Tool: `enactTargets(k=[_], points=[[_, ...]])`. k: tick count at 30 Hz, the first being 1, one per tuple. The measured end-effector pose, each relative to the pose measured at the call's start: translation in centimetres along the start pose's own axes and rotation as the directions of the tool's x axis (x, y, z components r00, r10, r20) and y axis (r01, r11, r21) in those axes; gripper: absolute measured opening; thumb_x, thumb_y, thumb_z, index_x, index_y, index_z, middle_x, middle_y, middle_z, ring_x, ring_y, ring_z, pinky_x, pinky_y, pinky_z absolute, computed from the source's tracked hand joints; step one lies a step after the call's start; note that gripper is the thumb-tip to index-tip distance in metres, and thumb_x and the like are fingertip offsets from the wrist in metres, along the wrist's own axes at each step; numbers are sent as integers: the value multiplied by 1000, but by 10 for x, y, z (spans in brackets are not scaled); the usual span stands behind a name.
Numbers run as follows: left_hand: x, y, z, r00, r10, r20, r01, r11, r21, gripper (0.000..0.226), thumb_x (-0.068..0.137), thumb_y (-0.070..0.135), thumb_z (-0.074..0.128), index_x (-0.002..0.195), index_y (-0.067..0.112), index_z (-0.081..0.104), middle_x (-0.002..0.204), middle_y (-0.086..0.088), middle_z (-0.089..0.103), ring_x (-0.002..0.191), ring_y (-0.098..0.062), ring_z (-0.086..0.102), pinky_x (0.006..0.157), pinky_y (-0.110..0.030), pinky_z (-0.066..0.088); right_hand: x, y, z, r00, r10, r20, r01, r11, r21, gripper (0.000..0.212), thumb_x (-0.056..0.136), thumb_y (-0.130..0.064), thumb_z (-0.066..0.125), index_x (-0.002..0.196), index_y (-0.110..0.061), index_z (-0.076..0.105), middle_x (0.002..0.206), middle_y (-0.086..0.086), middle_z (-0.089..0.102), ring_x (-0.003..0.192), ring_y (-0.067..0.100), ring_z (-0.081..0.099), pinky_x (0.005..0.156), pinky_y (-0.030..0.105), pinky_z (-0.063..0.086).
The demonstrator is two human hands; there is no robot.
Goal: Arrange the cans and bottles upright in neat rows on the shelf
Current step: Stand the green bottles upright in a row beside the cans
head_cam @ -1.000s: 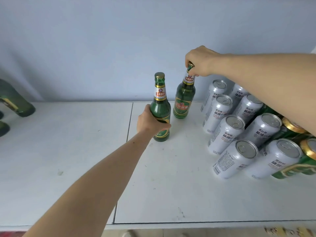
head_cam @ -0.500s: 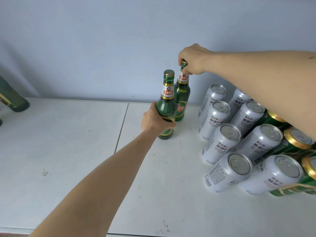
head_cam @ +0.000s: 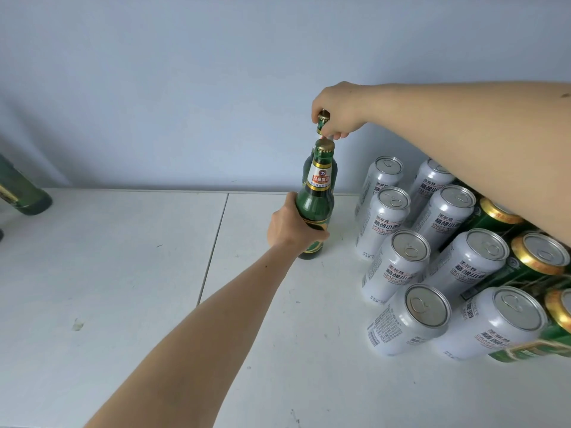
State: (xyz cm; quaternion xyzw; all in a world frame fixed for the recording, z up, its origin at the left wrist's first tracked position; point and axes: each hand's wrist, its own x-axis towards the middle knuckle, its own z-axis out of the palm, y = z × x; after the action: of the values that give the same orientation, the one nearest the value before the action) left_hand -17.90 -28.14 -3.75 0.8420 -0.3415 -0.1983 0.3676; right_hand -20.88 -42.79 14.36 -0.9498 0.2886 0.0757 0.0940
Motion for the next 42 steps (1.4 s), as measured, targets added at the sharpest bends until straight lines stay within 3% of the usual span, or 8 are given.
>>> enactTargets(k=[6, 9, 12, 14, 22, 26, 32, 42], points=[[-5, -4, 4, 1000, -21, -4, 21, 1000, -15, 72, 52, 36, 85, 110, 28, 43, 99, 8, 62, 95, -22, 61, 75, -41, 57, -1, 4, -1, 1000, -7, 28, 10, 996, -91, 38, 93, -15, 54, 132, -14, 51, 101, 14, 71, 74, 28, 63, 60, 23, 47], [-7, -5, 3, 1000, -9, -4, 9, 1000, -17, 76, 50, 39, 86, 109, 26, 40, 102, 7, 61, 96, -21, 59, 76, -41, 57, 0, 3, -2, 1000, -14, 17, 16, 990, -139, 43, 93, -17, 55, 135, -16, 49, 111, 14, 65, 76, 29, 63, 56, 26, 46], [-8, -6, 1, 1000, 12, 19, -11, 999, -43, 81, 49, 39, 88, 111, 25, 39, 106, 5, 61, 99, -21, 59, 79, -41, 56, -2, 0, -3, 1000, -23, 0, 23, 982, -190, 47, 92, -21, 58, 138, -17, 47, 130, 11, 52, 97, 35, 64, 72, 35, 53], [-8, -8, -1, 999, 32, 40, -30, 998, -47, 82, 49, 37, 89, 112, 23, 39, 109, 4, 60, 101, -21, 58, 81, -39, 55, -5, -1, -6, 1000, -18, 2, 18, 977, -212, 49, 91, -21, 60, 138, -15, 47, 131, 11, 50, 103, 37, 62, 82, 40, 54], [-11, -11, -12, 994, 53, 96, -51, 999, -20, 79, 55, 37, 86, 118, 22, 41, 118, 3, 54, 108, -20, 56, 88, -42, 53, -20, -2, -17, 998, -23, -61, 8, 971, -240, 52, 91, -24, 62, 140, -16, 45, 136, 9, 48, 121, 30, 48, 96, 41, 46], [-13, -12, -27, 981, 53, 188, -82, 985, 152, 82, 67, 40, 83, 132, 16, 39, 131, 0, 47, 115, -20, 51, 91, -37, 48, -27, -12, -25, 993, -62, -101, 35, 968, -249, 47, 91, -23, 62, 135, -14, 50, 133, 8, 50, 120, 28, 48, 95, 41, 46], [-22, -28, -76, 973, 16, 232, -93, 941, 326, 67, 76, 38, 75, 128, 15, 42, 127, 0, 50, 112, -20, 49, 86, -35, 47, -32, -55, -37, 985, -119, -121, 82, 959, -272, 43, 89, -22, 63, 130, -15, 54, 129, 6, 54, 116, 26, 51, 92, 39, 48], [-63, -129, -221, 988, -117, 96, 67, 907, 416, 47, 78, 38, 72, 118, 24, 52, 122, 6, 56, 109, -15, 52, 78, -28, 42, -19, -206, -16, 963, -251, -96, 214, 933, -289, 42, 87, -28, 63, 128, -22, 54, 131, 2, 51, 117, 25, 51, 91, 40, 48]])
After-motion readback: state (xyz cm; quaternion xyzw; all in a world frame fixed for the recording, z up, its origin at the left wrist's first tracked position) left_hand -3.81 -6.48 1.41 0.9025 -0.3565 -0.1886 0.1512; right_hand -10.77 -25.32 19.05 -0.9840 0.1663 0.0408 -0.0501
